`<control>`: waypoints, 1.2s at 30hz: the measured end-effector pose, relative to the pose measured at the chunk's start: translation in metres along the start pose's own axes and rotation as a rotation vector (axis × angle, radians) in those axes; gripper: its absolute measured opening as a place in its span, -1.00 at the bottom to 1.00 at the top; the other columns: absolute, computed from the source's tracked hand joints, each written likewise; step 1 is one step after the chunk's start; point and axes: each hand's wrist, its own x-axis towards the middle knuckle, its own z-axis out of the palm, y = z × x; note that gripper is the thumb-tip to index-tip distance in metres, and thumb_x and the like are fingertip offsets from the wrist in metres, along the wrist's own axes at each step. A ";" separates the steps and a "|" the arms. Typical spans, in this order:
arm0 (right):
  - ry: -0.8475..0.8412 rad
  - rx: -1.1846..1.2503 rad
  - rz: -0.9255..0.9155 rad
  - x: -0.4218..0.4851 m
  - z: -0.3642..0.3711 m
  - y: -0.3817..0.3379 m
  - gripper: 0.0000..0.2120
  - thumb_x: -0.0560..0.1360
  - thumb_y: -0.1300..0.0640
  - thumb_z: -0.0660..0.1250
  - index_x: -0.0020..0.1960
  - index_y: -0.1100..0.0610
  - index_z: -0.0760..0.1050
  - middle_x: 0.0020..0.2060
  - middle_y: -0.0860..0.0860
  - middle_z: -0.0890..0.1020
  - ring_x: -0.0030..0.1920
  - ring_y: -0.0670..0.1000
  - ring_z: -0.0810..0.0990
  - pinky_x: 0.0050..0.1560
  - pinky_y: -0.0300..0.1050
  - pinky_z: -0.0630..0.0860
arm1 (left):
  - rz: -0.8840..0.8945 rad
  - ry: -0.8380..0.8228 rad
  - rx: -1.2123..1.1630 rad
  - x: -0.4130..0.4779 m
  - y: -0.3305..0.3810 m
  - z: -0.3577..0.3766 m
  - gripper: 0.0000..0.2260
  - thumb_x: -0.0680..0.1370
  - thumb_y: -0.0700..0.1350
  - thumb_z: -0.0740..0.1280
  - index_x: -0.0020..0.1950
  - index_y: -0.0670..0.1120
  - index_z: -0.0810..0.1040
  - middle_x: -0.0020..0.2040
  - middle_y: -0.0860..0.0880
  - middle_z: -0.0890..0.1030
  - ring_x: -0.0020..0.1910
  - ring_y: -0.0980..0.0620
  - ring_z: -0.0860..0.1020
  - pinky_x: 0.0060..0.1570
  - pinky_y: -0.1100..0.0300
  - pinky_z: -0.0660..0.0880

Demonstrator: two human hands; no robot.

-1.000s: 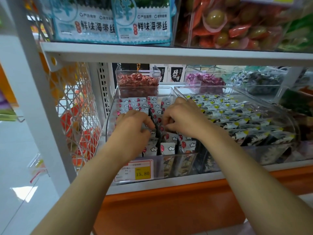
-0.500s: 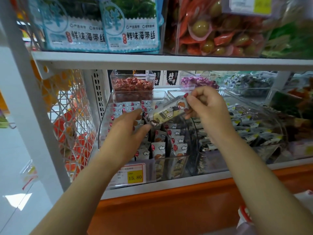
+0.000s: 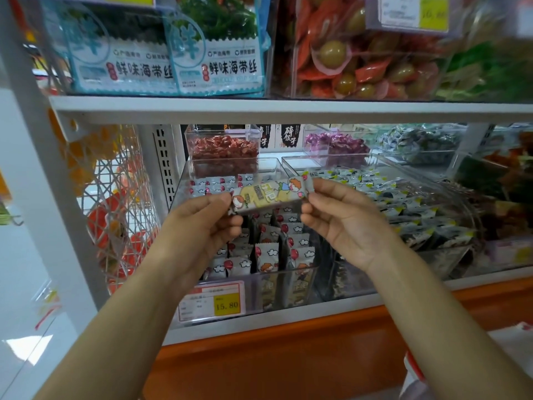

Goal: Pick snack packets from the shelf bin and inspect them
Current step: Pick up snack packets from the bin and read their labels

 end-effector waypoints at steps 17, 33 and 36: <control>0.046 -0.473 -0.371 0.000 0.001 0.009 -0.89 0.48 0.30 0.34 -0.07 0.12 0.55 -0.14 0.01 0.60 -0.21 -0.02 0.67 -0.24 -0.14 0.63 | 0.183 -0.141 0.218 -0.004 -0.001 0.002 -0.76 0.38 -0.12 0.39 0.03 -0.06 0.58 -0.06 -0.05 0.67 -0.06 0.04 0.64 -0.13 0.27 0.57; 0.173 -0.803 -0.503 -0.004 0.004 0.009 -0.83 0.47 0.17 0.38 -0.30 0.10 0.57 -0.41 0.04 0.58 -0.37 -0.11 0.53 -0.26 -0.22 0.50 | 0.267 -0.161 0.622 -0.009 -0.003 0.007 -0.78 0.42 -0.11 0.43 0.04 0.07 0.56 -0.02 -0.03 0.63 -0.03 0.06 0.61 0.03 0.18 0.56; 0.113 -0.880 -0.524 -0.007 0.008 0.010 -0.81 0.48 0.20 0.36 -0.28 0.01 0.55 -0.40 -0.13 0.57 -0.37 -0.24 0.51 -0.32 -0.42 0.42 | 0.213 -0.128 0.595 -0.009 -0.005 0.010 -0.91 0.46 -0.09 0.39 -0.07 -0.07 0.54 -0.11 -0.11 0.62 -0.16 0.00 0.60 -0.07 0.14 0.56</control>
